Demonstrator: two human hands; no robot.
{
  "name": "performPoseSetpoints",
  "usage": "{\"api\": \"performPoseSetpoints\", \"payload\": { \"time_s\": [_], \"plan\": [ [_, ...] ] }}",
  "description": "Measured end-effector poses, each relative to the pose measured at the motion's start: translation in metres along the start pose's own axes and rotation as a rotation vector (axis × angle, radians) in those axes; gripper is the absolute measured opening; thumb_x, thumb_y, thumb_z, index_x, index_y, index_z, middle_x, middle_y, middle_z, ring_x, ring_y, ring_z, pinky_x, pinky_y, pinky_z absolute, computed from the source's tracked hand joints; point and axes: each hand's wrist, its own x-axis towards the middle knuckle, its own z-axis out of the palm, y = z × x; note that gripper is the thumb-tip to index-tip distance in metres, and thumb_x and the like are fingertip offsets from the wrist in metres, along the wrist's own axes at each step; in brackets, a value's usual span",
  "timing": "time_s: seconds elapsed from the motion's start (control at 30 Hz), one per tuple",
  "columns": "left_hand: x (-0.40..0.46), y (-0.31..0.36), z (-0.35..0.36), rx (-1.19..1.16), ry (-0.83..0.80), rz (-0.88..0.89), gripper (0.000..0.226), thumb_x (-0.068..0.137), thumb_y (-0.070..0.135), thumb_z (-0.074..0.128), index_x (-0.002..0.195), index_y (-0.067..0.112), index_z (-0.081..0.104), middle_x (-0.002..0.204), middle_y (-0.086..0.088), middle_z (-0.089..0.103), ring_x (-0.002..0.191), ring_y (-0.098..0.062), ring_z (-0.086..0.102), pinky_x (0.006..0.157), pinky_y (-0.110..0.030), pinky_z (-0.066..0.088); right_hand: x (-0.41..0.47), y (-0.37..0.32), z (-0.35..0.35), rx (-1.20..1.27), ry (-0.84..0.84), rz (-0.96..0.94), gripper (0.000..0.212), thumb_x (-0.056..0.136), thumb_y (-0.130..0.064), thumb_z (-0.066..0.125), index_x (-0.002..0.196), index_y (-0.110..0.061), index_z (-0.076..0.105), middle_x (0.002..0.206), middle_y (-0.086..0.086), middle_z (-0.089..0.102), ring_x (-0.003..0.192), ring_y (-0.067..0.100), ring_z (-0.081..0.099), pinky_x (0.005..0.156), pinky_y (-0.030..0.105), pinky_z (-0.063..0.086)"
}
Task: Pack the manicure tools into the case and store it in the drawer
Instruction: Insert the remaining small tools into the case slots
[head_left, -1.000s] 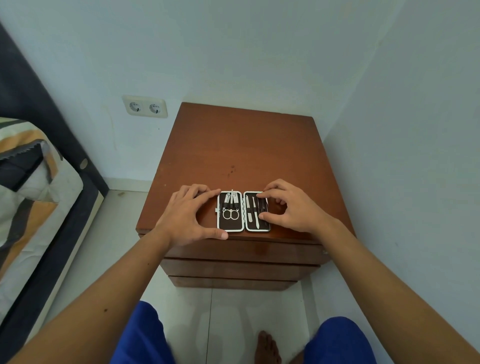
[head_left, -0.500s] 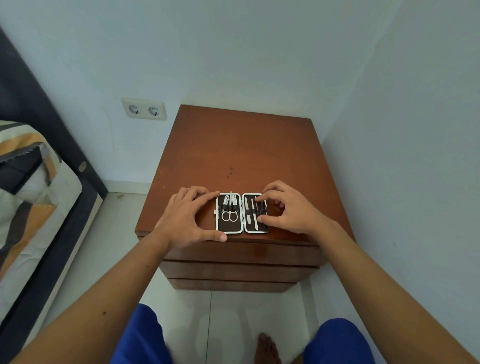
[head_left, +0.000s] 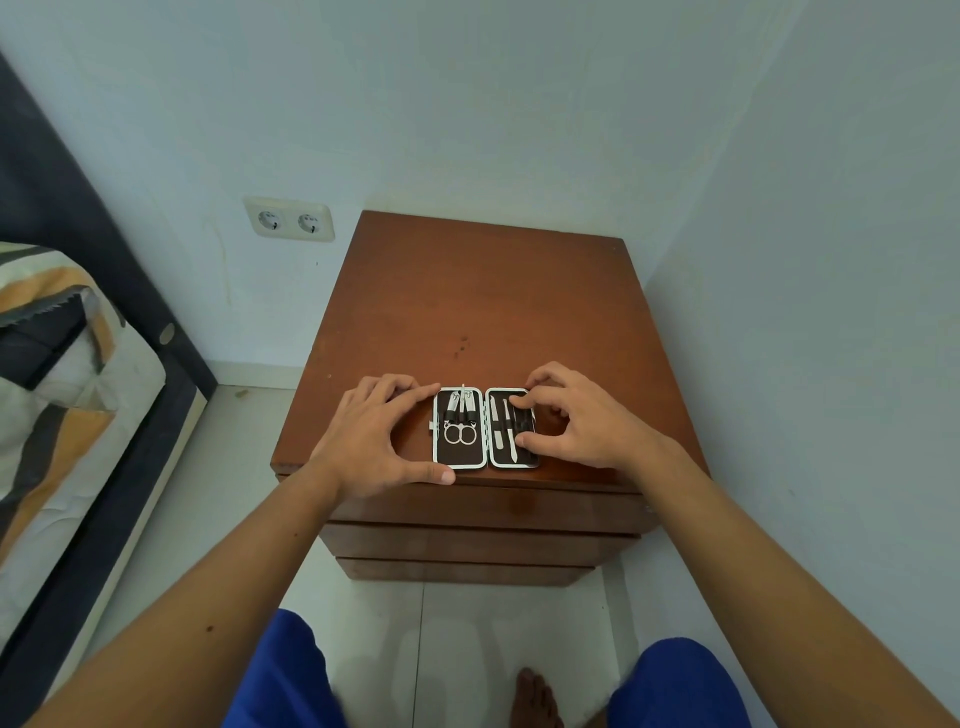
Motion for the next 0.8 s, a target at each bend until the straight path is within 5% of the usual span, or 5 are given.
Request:
{"api": "performPoseSetpoints", "payload": {
  "time_s": [0.8],
  "plan": [
    [0.000, 0.000, 0.000, -0.011, 0.011, 0.008, 0.121, 0.054, 0.103, 0.056, 0.156, 0.041, 0.039, 0.142, 0.016, 0.041, 0.134, -0.010, 0.032, 0.111, -0.030, 0.023, -0.012, 0.001, 0.010, 0.128, 0.077, 0.018, 0.054, 0.079, -0.064, 0.075, 0.129, -0.045, 0.066, 0.143, -0.022, 0.048, 0.130, 0.011, 0.048, 0.106, 0.041, 0.050]
  ]
}}
